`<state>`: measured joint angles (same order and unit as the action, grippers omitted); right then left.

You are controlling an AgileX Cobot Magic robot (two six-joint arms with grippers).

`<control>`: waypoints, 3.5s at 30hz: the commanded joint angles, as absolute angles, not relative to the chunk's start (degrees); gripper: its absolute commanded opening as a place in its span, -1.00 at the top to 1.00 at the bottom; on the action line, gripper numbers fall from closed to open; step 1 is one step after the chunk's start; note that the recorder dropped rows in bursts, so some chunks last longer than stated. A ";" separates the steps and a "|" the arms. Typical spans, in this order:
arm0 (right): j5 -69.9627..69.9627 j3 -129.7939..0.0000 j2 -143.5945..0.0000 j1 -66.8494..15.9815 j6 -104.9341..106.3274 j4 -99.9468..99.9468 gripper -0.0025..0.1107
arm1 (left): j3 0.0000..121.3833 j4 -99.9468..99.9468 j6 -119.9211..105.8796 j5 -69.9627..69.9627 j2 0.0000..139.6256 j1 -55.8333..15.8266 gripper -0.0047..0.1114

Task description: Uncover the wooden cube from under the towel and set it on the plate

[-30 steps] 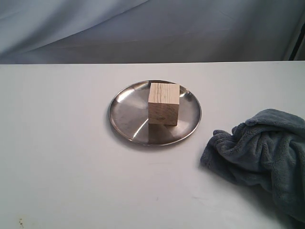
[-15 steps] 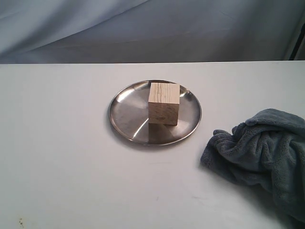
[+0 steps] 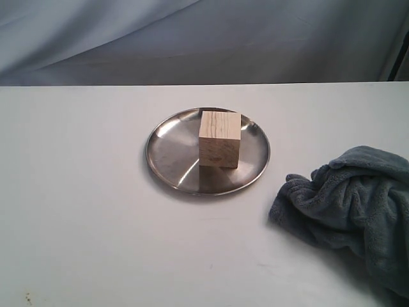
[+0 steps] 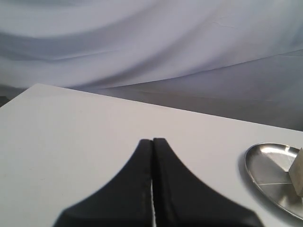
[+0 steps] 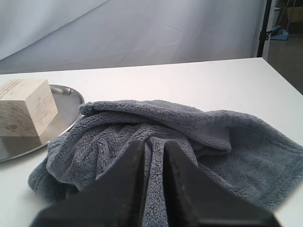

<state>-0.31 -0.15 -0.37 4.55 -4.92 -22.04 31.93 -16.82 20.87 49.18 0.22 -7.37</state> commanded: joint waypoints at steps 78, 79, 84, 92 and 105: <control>-0.99 0.00 0.00 4.55 -5.15 -22.32 0.90 | 0.00 -2.06 2.52 14.79 0.00 -7.23 0.91; -0.99 0.00 0.00 4.55 -5.15 -22.32 0.90 | 0.00 -2.06 2.52 14.79 0.00 -7.23 0.91; -0.99 0.00 0.00 4.55 -5.15 -22.32 0.90 | 0.00 -2.06 2.52 14.79 0.00 -6.37 0.91; -0.99 0.00 0.00 4.55 -5.15 -22.32 0.90 | 0.00 -2.06 2.52 14.79 0.00 -0.95 0.91; -0.99 0.00 0.00 4.55 -5.15 -22.32 0.90 | 0.00 -2.30 2.52 14.79 0.00 -0.94 0.91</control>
